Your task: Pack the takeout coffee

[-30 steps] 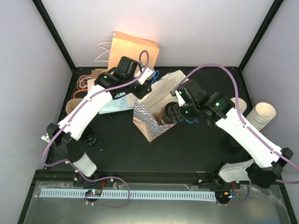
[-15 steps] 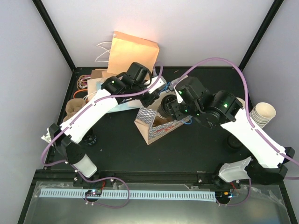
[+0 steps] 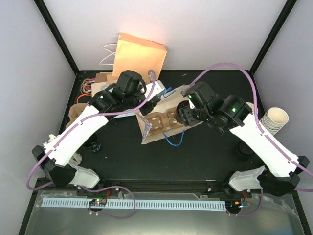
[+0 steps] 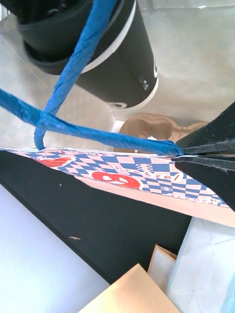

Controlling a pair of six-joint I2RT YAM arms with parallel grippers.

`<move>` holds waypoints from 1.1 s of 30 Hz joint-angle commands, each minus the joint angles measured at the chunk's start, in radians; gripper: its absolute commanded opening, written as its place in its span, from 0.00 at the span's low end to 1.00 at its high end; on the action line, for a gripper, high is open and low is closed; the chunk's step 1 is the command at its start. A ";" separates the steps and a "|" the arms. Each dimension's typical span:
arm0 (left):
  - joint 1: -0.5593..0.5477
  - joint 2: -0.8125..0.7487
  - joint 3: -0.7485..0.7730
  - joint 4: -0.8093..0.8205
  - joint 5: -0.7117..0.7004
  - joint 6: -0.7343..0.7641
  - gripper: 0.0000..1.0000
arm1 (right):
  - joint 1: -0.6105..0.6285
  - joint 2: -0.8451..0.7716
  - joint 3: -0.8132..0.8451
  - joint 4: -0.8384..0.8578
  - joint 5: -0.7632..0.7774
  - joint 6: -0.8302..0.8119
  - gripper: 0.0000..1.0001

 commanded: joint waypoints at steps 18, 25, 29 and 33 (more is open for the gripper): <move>-0.092 -0.213 -0.181 0.161 0.046 0.010 0.01 | 0.305 -0.332 -0.800 0.599 0.263 0.101 0.58; -0.186 -0.337 -0.295 0.211 -0.064 0.069 0.02 | 0.441 -0.270 -0.889 0.689 0.410 0.206 0.59; -0.230 -0.377 -0.312 0.189 -0.094 0.079 0.01 | 0.443 -0.274 -0.913 0.713 0.455 0.256 0.58; -0.306 -0.406 -0.364 0.180 -0.183 0.099 0.02 | 0.443 -0.292 -0.999 0.819 0.474 0.245 0.57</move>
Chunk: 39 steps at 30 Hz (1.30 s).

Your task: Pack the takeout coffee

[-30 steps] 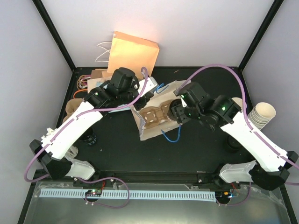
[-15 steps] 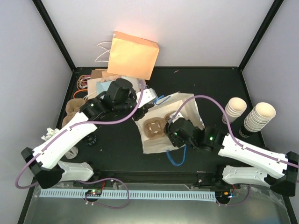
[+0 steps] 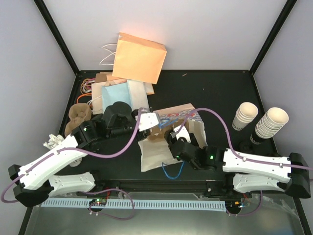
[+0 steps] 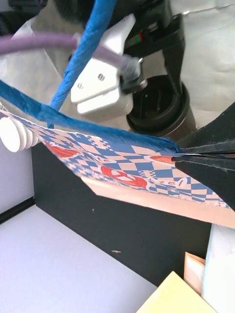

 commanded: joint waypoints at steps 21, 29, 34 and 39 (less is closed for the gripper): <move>-0.188 -0.036 -0.070 0.095 -0.148 -0.071 0.02 | 0.026 0.002 -0.106 0.154 0.365 0.102 0.52; -0.188 -0.005 -0.060 0.074 -0.196 -0.090 0.02 | 0.025 -0.089 -0.146 0.232 0.270 0.046 0.53; -0.188 -0.013 -0.054 0.073 -0.182 -0.101 0.01 | 0.022 -0.127 -0.146 0.164 0.341 0.083 0.53; -0.189 -0.021 -0.053 0.080 -0.162 -0.115 0.02 | 0.016 -0.068 -0.115 0.111 0.325 0.099 0.53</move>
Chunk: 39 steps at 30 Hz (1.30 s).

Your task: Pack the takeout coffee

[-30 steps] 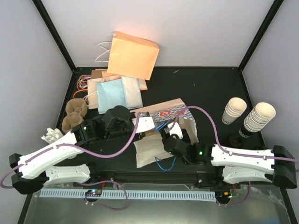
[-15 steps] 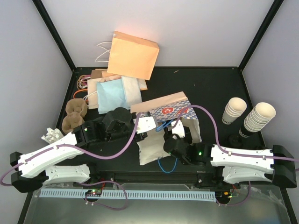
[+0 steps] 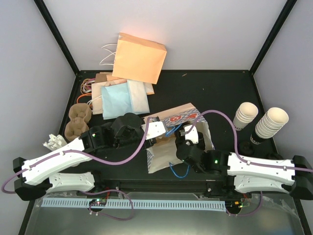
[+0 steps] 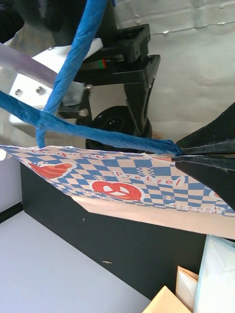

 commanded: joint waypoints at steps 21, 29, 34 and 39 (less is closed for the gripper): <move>-0.032 -0.029 0.016 0.091 0.163 -0.117 0.01 | -0.064 0.046 -0.081 0.163 0.066 -0.026 0.50; -0.035 -0.004 0.035 0.057 0.201 -0.133 0.02 | -0.121 -0.003 -0.102 0.210 0.009 -0.066 0.49; -0.038 0.043 0.042 0.036 0.152 -0.136 0.02 | -0.157 -0.012 -0.013 0.114 -0.098 0.009 0.48; -0.038 0.073 0.034 0.048 0.128 -0.146 0.02 | -0.161 0.063 0.084 -0.021 -0.099 0.073 0.48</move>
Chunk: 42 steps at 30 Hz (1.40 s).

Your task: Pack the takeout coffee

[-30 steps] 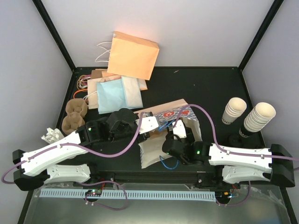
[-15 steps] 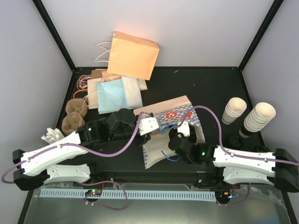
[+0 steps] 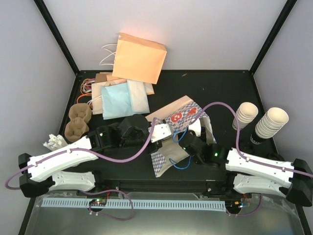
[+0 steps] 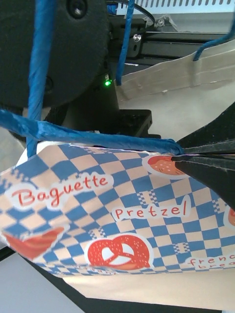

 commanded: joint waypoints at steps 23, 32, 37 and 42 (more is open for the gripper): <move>0.016 0.151 0.149 -0.072 -0.256 -0.020 0.01 | -0.007 0.093 0.287 -0.407 -0.182 0.095 0.50; 0.018 0.103 0.147 -0.068 -0.157 -0.011 0.01 | -0.035 0.053 0.275 -0.330 -0.142 0.006 0.50; 0.018 0.050 0.117 -0.046 -0.133 -0.007 0.02 | -0.128 0.054 0.290 -0.284 -0.258 -0.033 0.49; 0.018 0.014 0.080 -0.014 -0.073 -0.010 0.02 | -0.133 0.075 0.254 -0.210 -0.289 -0.032 0.49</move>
